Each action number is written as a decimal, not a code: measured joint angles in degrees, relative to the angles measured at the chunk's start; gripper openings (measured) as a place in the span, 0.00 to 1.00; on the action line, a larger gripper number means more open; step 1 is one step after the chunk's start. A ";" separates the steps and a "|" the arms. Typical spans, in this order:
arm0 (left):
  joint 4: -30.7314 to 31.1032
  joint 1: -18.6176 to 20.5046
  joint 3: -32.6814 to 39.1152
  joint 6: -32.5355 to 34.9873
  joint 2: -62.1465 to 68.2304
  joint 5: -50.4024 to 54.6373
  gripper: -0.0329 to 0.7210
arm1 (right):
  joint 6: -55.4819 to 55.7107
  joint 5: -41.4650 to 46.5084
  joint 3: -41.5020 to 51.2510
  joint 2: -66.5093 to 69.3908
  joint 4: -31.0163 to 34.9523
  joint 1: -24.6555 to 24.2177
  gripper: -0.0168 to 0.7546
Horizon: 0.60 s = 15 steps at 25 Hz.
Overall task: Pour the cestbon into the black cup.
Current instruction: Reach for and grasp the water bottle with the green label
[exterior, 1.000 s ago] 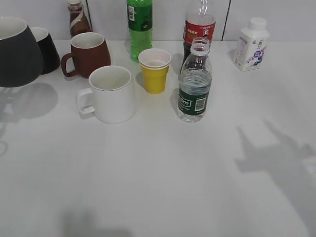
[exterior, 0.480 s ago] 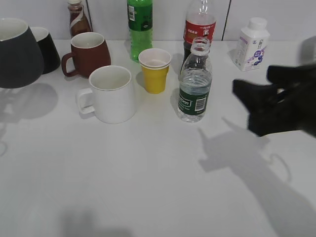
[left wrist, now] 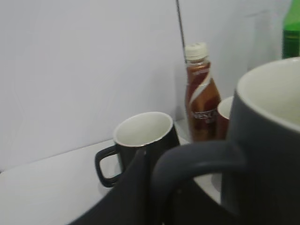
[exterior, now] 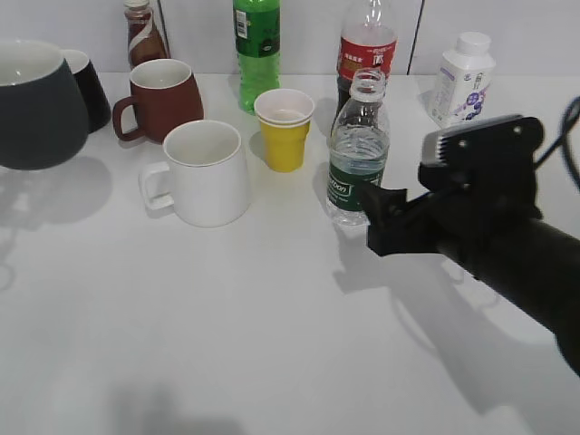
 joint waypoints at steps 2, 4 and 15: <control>1.97 -0.19 0.00 0.00 0.00 0.00 0.09 | 0.75 -0.57 -2.29 2.91 -0.06 0.00 0.82; 2.87 -0.82 0.00 0.00 0.00 0.00 0.09 | 1.14 -0.63 -5.02 6.00 -0.23 0.00 0.82; 4.63 -12.43 0.00 -3.97 -3.34 9.16 0.09 | 1.12 1.80 -18.51 17.99 5.78 -1.10 0.62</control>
